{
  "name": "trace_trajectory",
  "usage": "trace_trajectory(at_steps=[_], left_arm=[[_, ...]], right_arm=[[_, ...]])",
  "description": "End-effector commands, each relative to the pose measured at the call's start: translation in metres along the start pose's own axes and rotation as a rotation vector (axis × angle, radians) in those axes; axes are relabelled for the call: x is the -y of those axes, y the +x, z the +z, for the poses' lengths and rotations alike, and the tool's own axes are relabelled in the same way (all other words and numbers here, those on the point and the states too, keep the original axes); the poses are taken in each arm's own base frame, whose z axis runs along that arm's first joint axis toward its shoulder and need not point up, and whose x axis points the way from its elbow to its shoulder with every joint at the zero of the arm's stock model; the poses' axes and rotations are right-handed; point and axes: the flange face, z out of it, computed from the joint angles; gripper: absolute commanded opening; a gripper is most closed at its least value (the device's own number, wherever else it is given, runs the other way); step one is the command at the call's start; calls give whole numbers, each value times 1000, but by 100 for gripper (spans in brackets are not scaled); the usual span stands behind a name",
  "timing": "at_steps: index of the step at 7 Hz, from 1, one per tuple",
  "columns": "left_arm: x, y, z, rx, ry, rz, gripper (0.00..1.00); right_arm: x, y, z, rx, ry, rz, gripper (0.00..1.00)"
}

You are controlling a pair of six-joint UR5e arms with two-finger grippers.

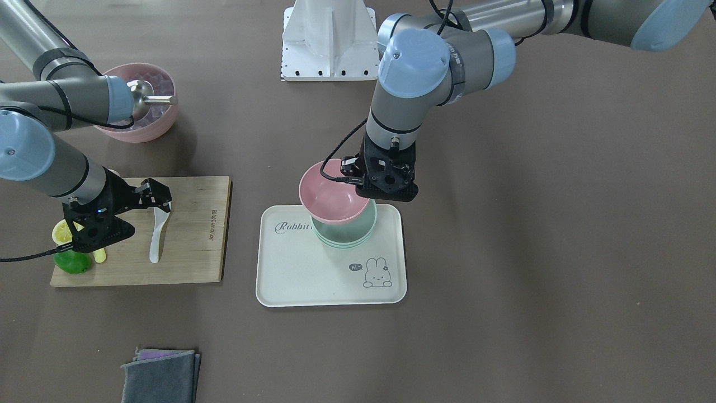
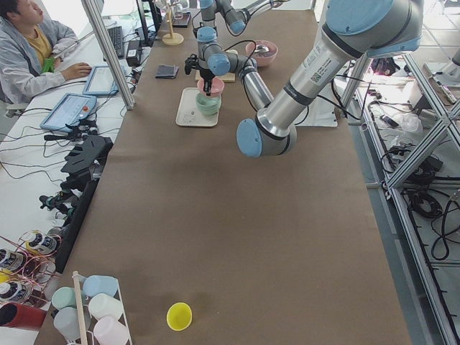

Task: Stack pink bowl on green and place spoon
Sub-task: 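Carry the pink bowl onto the green bowl while the right gripper grasps the spoon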

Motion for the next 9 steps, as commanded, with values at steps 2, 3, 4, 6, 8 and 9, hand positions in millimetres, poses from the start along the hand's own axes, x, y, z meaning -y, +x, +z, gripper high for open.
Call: trace_trajectory(at_steps=[2,3,4,6,8,9], left_arm=[[11,-11,8,43,42,63,0],[10,-14,11,46,41,55,98],[8,-19,6,51,69,54,98],[-1,-32,7,53,72,57,98],[-2,-38,7,62,82,58,98],[-3,-37,7,61,92,62,98]], right_arm=[[-1,3,3,-3,-5,6,98],[0,3,6,-4,-11,7,98],[-1,2,11,-6,-19,15,98],[4,14,39,-37,-5,4,98],[8,7,53,-3,40,71,75],[10,4,50,6,41,66,25]])
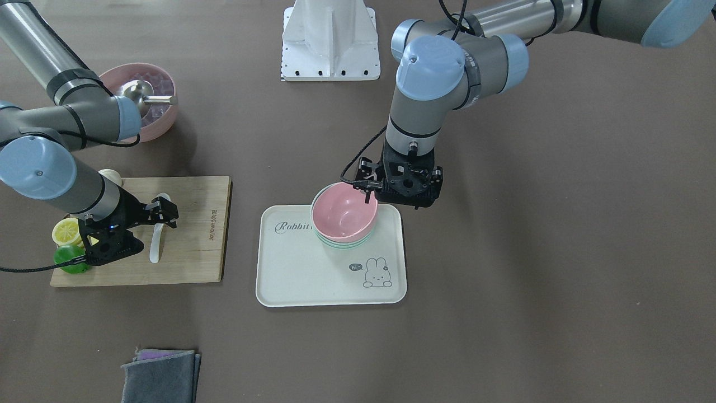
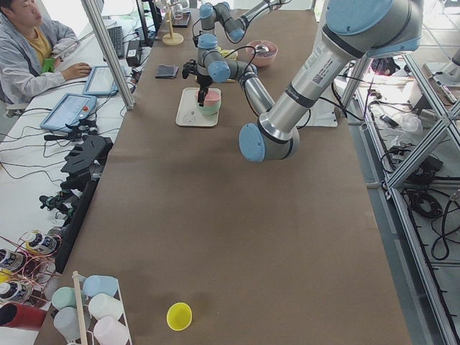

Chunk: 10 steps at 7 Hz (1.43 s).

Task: Stack pink bowl on green and place spoon
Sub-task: 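Release the pink bowl and withdraw the left gripper while the right lifts the spoon, then lower the white spoon into the pink bowl with the right gripper and release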

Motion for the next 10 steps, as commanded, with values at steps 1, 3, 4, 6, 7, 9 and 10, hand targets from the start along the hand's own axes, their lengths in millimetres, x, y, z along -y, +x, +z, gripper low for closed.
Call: trace_trajectory(at_steps=[1,3,4,6,7,9,10], left_arm=[[0,-3,0,2,14,3,98],[-2,-8,4,1,13,3,98],[-6,-14,-1,-6,21,14,98],[-30,-108,-27,10,59,140,98],[-30,-158,-32,27,35,175,98],[-23,-251,-47,37,3,252,98],[-21,-276,-50,45,-1,270,98]], right_arm=[[-1,-3,1,16,4,5,0],[1,-11,-6,37,11,3,0],[2,-16,-14,43,24,-5,0],[33,-75,-61,96,96,65,0],[53,-122,-88,141,131,135,0],[59,-256,-96,184,221,315,0],[64,-296,-100,203,242,357,0]])
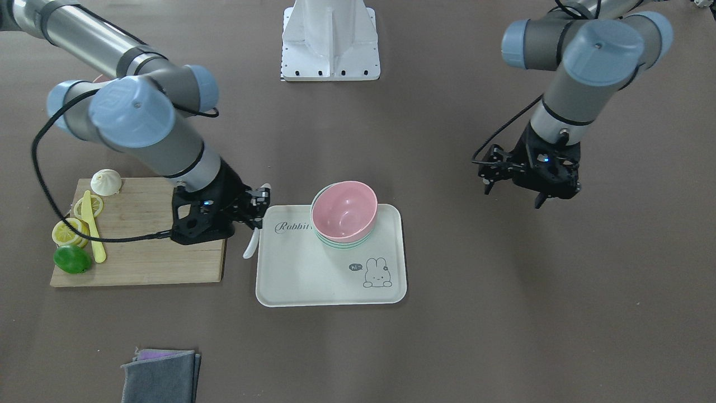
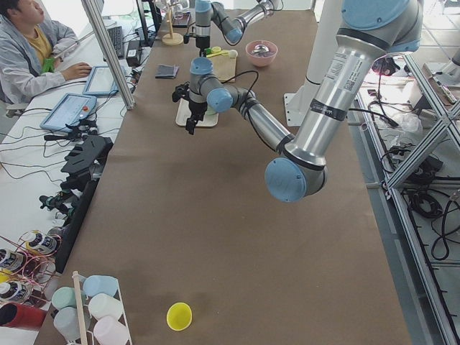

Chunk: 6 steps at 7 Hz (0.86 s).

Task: Stack pink bowl on green and place spoon
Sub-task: 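Lower the white spoon into the pink bowl with the right gripper and release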

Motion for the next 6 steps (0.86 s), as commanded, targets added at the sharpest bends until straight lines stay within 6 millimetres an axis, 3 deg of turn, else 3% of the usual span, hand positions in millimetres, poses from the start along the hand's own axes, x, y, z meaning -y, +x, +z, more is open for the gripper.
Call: trace_trajectory(at_steps=[1,2,3,4,5,6], left_arm=[[-8,-45,-5,10,-8,36,98],[-8,-44,-6,10,-7,29,98],[-9,-44,-7,9,-6,27,98],[-9,-45,-7,10,-5,25,98],[-9,-46,-5,11,-9,23,98],[-18,-54,-1,18,-23,23,98]], right_arm=[[-16,-92,19,24,39,119,0],[-27,-107,30,16,74,124,0],[-27,-115,28,25,80,146,24],[-24,-105,29,6,133,154,99],[-15,-85,27,-22,195,141,100],[1,-26,0,-32,177,62,100]])
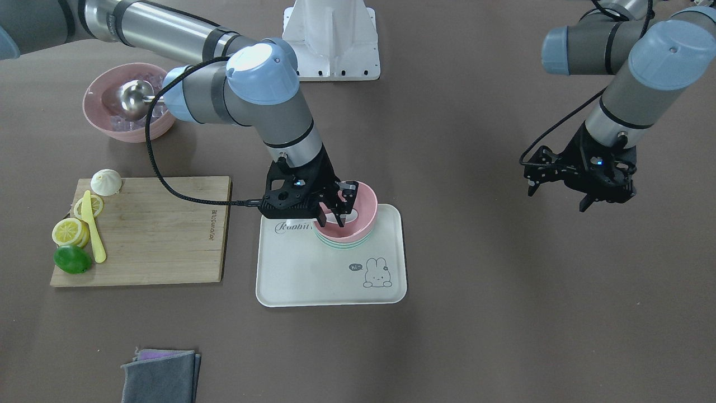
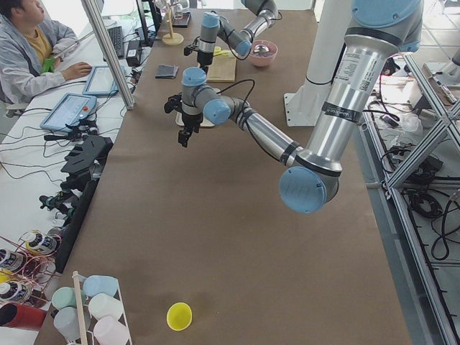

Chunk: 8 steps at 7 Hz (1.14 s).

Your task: Stack pink bowl on green and place spoon

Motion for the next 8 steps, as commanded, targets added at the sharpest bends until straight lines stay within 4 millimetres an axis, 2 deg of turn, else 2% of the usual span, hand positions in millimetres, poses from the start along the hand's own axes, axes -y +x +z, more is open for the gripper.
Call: trace_trajectory(at_steps=[1,2,3,4,5,6,7,8], left_arm=[[-11,-23,-1,19,-6,-18,98],[-28,-51,-3,34,-22,19,98],[-47,-100,-23,2,-31,3,98],[-74,-148,-43,-81,-44,-37,98],[-116,-170,-48,-97,-68,-72,98],[-138,-176,-45,-86,-84,-96,98],[-158,-191,-31,-81,-107,-112,98],[-166,-199,-23,-78,-101,-116,98]], right_arm=[[56,146,-47,-26,-48,-142,100],[95,254,-81,-49,-97,-229,99],[128,367,-115,-79,-126,-341,99],[141,475,-144,-113,-147,-445,99],[139,549,-161,-108,-177,-465,99],[121,589,-162,-109,-207,-501,99],[121,622,-184,-115,-187,-492,99],[118,629,-187,-121,-186,-499,99]])
